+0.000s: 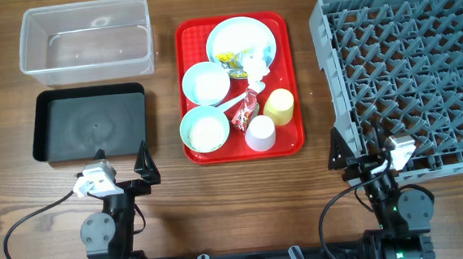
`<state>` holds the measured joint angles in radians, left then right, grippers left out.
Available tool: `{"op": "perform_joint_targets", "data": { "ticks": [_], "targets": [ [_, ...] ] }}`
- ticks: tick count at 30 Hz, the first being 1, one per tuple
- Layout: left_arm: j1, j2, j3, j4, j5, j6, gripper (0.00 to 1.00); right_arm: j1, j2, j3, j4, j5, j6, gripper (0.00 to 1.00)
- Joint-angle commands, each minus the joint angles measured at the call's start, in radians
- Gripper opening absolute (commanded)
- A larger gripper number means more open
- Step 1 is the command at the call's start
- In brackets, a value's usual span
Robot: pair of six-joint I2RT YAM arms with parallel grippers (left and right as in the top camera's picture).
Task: Sort waste into correct bins and load items into the dishwasher rack
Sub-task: 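Reach the left gripper to the tissue on the blue plate and grasp it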
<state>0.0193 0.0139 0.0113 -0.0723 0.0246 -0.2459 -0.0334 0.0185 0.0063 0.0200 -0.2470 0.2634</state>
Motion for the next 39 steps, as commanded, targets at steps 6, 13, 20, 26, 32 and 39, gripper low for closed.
{"op": "perform_joint_targets", "data": {
  "ticks": [6, 13, 20, 26, 32, 39],
  "targets": [
    [-0.003, -0.009, -0.005, -0.003, 0.008, 0.002, 1.0, 0.0, -0.001, -0.001, 0.002, -0.013, 0.005, 1.0],
    [-0.003, -0.009, -0.006, -0.003, 0.008, 0.002, 1.0, 0.0, -0.001, -0.001, 0.002, -0.013, 0.005, 0.99],
    [-0.003, -0.009, -0.005, 0.008, 0.025, -0.002, 1.0, 0.0, -0.001, -0.001, 0.002, -0.013, 0.005, 1.0],
    [-0.003, -0.007, 0.008, 0.015, 0.142, -0.002, 1.0, 0.0, -0.001, -0.001, 0.002, -0.005, 0.0, 1.0],
    [-0.004, 0.166, 0.241, -0.099, 0.143, 0.037, 1.0, 0.0, -0.001, -0.001, 0.129, -0.002, 0.027, 1.0],
    [-0.05, 0.82, 0.816, -0.407, 0.181, 0.086, 1.0, 0.0, 0.134, 0.259, 0.076, -0.001, -0.036, 1.0]
  ]
}}
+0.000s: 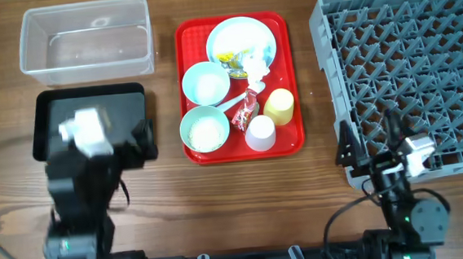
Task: Sort waste into correct bins and load items into the dishwasher rack
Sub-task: 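Reach the left gripper to the tissue on the blue plate and grasp it, then carry the tissue with the left gripper into the clear plastic bin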
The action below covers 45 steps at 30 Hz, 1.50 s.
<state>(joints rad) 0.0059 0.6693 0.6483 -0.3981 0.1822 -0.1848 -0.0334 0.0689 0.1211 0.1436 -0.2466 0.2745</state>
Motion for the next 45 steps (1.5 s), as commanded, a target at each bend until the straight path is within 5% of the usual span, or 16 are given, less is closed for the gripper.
{"op": "perform_joint_targets", "data": {
  "ticks": [1, 6, 10, 14, 22, 29, 38, 39, 42, 45],
  "targets": [
    [-0.063, 0.24, 0.262, -0.131, 0.023, 0.037, 1.0, 0.0, 0.135, 0.201, -0.079, -0.002, -0.066, 1.0],
    [-0.245, 0.555, 0.609, -0.404, -0.072, 0.155, 1.0, 0.0, 0.632, 0.677, -0.401, -0.017, -0.077, 1.0],
    [-0.284, 0.682, 0.632, -0.448, -0.044, 0.151, 1.0, 0.0, 0.943, 1.004, -0.608, -0.017, -0.077, 1.0],
    [-0.285, 0.766, 0.631, -0.473, 0.108, 0.151, 1.0, 0.0, 1.12, 1.077, -0.636, 0.008, -0.068, 1.0],
    [-0.29, 1.016, 0.733, -0.244, 0.116, 0.02, 1.0, 0.0, 1.146, 1.077, -0.706, 0.013, -0.095, 1.0],
    [-0.437, 1.411, 1.075, -0.081, -0.085, 0.176, 1.0, 0.0, 1.144, 1.077, -0.827, 0.043, -0.118, 1.0],
    [-0.543, 1.6, 1.074, -0.031, -0.182, 0.211, 0.98, 0.0, 1.145, 1.077, -0.856, 0.075, -0.119, 1.0],
    [-0.547, 1.611, 1.073, -0.032, -0.184, 0.211, 0.91, 0.0, 1.145, 1.077, -0.856, 0.076, -0.119, 1.0],
    [-0.547, 1.618, 1.073, -0.03, -0.184, 0.204, 0.39, 0.0, 1.145, 1.077, -0.865, 0.098, -0.119, 1.0],
    [-0.547, 1.618, 1.073, -0.021, -0.183, 0.203, 0.17, 0.0, 1.145, 1.077, -0.866, 0.098, -0.119, 1.0]
  ]
}}
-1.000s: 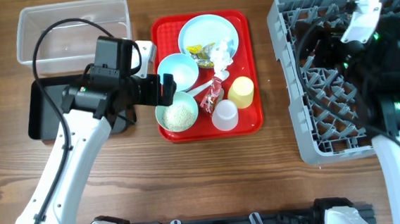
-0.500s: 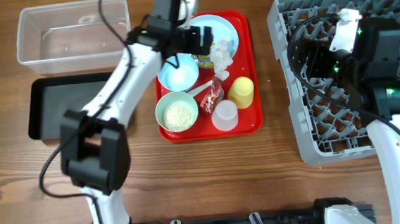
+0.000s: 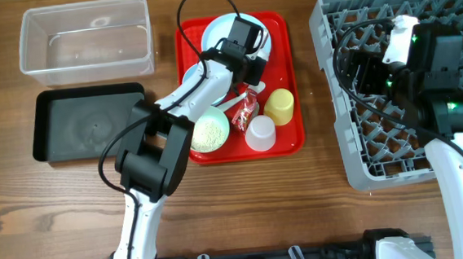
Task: Sort waste into correct bins and load items into the dishwasher rack
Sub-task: 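Carry the tissue with the left gripper into the clear plastic bin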
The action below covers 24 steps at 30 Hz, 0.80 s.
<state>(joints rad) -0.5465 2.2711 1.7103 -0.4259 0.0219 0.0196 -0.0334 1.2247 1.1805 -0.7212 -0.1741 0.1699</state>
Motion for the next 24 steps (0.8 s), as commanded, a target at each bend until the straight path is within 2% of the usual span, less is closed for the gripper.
{"op": "perform_joint_targets", "data": {
  "ticks": [1, 4, 5, 9, 15, 18, 21, 24],
  "targets": [
    [0.003, 0.016, 0.011, 0.016, -0.023, -0.002, 0.12, 0.0, -0.011, 0.017, -0.002, 0.025, -0.014, 1.0],
    [-0.006, 0.013, 0.011, 0.019, -0.022, -0.009, 0.04, 0.0, -0.011, 0.017, -0.004, 0.025, -0.014, 1.0],
    [-0.011, 0.009, 0.011, 0.018, -0.015, -0.011, 0.04, 0.0, -0.011, 0.017, -0.005, 0.026, -0.014, 1.0],
    [-0.012, -0.104, 0.011, -0.012, -0.013, -0.155, 0.04, 0.0, -0.011, 0.017, -0.006, 0.029, -0.022, 1.0],
    [0.001, -0.274, 0.011, -0.044, -0.013, -0.209, 0.04, 0.0, -0.011, 0.017, -0.006, 0.029, -0.039, 1.0],
    [0.074, -0.308, 0.011, -0.077, -0.014, -0.212, 0.04, 0.0, -0.011, 0.017, -0.006, 0.029, -0.039, 1.0],
    [0.243, -0.329, 0.011, -0.118, -0.022, -0.219, 0.04, 0.0, -0.011, 0.017, -0.005, 0.028, -0.038, 1.0],
    [0.413, -0.327, 0.011, -0.07, -0.039, -0.18, 0.04, 0.0, -0.006, 0.016, -0.006, 0.027, -0.037, 1.0]
  ]
}}
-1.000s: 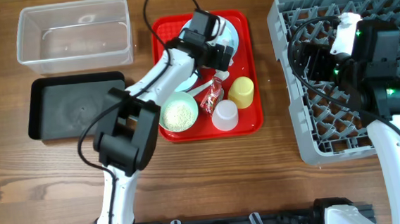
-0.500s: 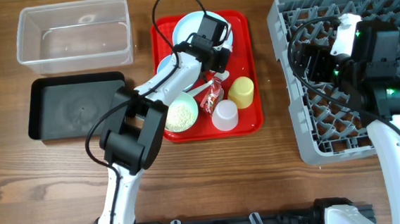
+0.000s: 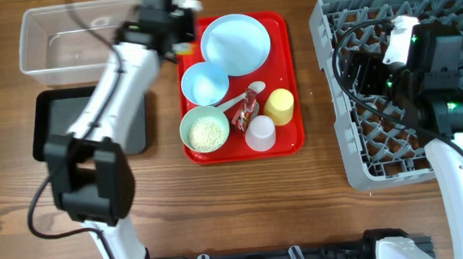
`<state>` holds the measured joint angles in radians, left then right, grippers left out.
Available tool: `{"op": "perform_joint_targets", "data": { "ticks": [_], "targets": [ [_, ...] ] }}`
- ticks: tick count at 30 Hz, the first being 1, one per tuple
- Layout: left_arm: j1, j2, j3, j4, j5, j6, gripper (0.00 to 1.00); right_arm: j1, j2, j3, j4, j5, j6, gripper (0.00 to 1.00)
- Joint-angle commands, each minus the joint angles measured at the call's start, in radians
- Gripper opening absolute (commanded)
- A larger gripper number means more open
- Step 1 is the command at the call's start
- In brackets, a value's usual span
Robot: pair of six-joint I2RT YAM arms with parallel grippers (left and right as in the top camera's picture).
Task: Sort waste into correct bins and load items into the dishwasher rack
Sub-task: 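Carry the tissue with the left gripper into the clear plastic bin, then grasp the red candy wrapper on the tray with the left gripper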
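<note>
The red tray (image 3: 192, 153) holds a bare pale-blue plate (image 3: 235, 43), a pale-blue bowl (image 3: 204, 82), a bowl of crumbs (image 3: 204, 130), a white spoon (image 3: 231, 103), a red wrapper (image 3: 249, 108), a yellow cup (image 3: 279, 106) and a white cup (image 3: 259, 133). My left gripper (image 3: 182, 36) hangs at the tray's far left corner, beside the clear bin (image 3: 85, 40). It seems shut on a small scrap of waste, but the wrist hides most of it. My right gripper (image 3: 359, 65) hovers open and empty over the grey dishwasher rack (image 3: 413, 149).
A black bin (image 3: 52, 134) lies in front of the clear bin, with my left arm stretched across its right side. The rack fills the right of the table. Bare wood lies between the tray and the rack.
My left gripper was over the plate on the tray and is now at the tray's far left corner by the clear bin. The plate now shows no waste. The right arm has not moved.
Both arms first rested folded at the table's near edge, with waste on the plate. Then the left arm stood raised over the black bin. After that it was over the plate and the right arm over the rack. Now the left gripper is beside the clear bin.
</note>
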<state>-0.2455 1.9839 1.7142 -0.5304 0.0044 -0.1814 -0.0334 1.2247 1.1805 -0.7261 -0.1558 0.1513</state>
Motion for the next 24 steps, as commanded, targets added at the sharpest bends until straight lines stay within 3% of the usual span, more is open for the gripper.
{"op": "perform_joint_targets", "data": {
  "ticks": [1, 5, 6, 7, 15, 17, 20, 22, 24],
  "targets": [
    [0.183, -0.04, 0.008, 0.06, -0.021, 0.02, 0.04, 0.0, -0.004, 0.012, 0.0, 0.006, -0.017, 1.0],
    [0.29, -0.024, 0.007, 0.059, -0.021, 0.02, 0.06, 0.0, -0.002, 0.005, 0.007, 0.006, -0.01, 1.0],
    [0.312, -0.012, 0.007, 0.059, -0.021, 0.02, 0.93, 0.0, -0.002, 0.005, 0.007, 0.006, -0.01, 1.0],
    [0.32, -0.007, 0.007, 0.06, -0.021, 0.02, 1.0, 0.0, -0.002, 0.005, 0.007, 0.006, -0.01, 1.0],
    [0.338, -0.007, 0.008, 0.08, -0.021, 0.02, 1.0, 0.0, -0.002, 0.005, 0.003, 0.006, -0.01, 1.0],
    [0.327, -0.015, 0.008, 0.023, 0.027, 0.022, 1.0, 0.0, 0.0, 0.005, 0.003, 0.006, -0.011, 1.0],
    [0.275, -0.079, 0.008, -0.169, 0.457, 0.158, 1.0, 0.0, 0.013, 0.005, 0.003, 0.006, -0.01, 1.0],
    [0.196, -0.115, 0.008, -0.305, 0.537, 0.245, 1.0, 0.0, 0.025, 0.005, 0.004, 0.006, -0.01, 1.0],
    [0.059, -0.113, 0.006, -0.461, 0.48, 0.367, 1.0, 0.0, 0.039, 0.005, 0.005, 0.006, -0.008, 1.0]
  ]
}}
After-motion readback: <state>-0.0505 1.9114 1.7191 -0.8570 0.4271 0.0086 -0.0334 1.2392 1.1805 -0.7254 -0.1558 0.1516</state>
